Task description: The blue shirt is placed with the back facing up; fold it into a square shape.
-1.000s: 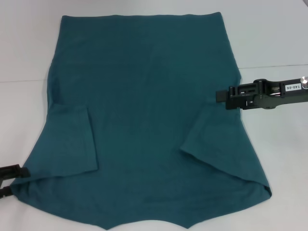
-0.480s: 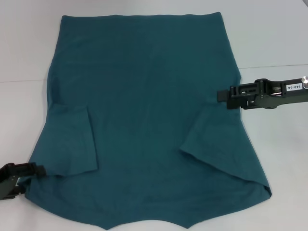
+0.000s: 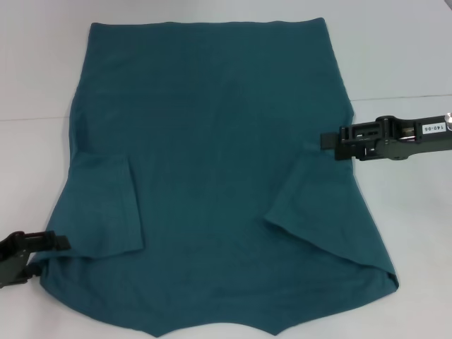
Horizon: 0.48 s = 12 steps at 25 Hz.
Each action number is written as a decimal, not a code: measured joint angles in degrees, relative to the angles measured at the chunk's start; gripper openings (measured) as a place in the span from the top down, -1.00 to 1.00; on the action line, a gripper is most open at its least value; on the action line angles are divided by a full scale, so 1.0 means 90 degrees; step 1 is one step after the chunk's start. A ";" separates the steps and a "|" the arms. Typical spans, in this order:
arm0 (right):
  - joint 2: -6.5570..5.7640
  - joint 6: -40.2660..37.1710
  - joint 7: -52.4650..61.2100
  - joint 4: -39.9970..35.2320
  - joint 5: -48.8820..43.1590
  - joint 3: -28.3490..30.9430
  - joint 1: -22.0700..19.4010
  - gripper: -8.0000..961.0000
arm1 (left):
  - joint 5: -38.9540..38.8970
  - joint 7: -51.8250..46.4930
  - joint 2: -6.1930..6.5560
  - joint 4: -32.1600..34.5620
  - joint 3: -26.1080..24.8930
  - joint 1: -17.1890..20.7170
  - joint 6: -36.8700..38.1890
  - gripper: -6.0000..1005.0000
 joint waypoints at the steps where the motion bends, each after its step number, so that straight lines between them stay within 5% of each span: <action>1: -0.0003 0.0000 0.0001 0.0000 0.0007 0.0000 -0.0002 -0.32 | -0.0022 0.0009 0.0002 -0.0004 -0.0001 -0.0008 0.0001 -0.49; 6: -0.0006 0.0000 0.0004 0.0000 0.0028 0.0000 -0.0022 -0.31 | -0.0079 0.0042 0.0015 -0.0021 0.0025 -0.0042 0.0014 -0.48; 12: -0.0016 0.0000 0.0003 0.0000 0.0036 0.0037 -0.0038 -0.30 | -0.0062 0.0014 0.0017 -0.0022 0.0038 -0.0054 0.0012 0.02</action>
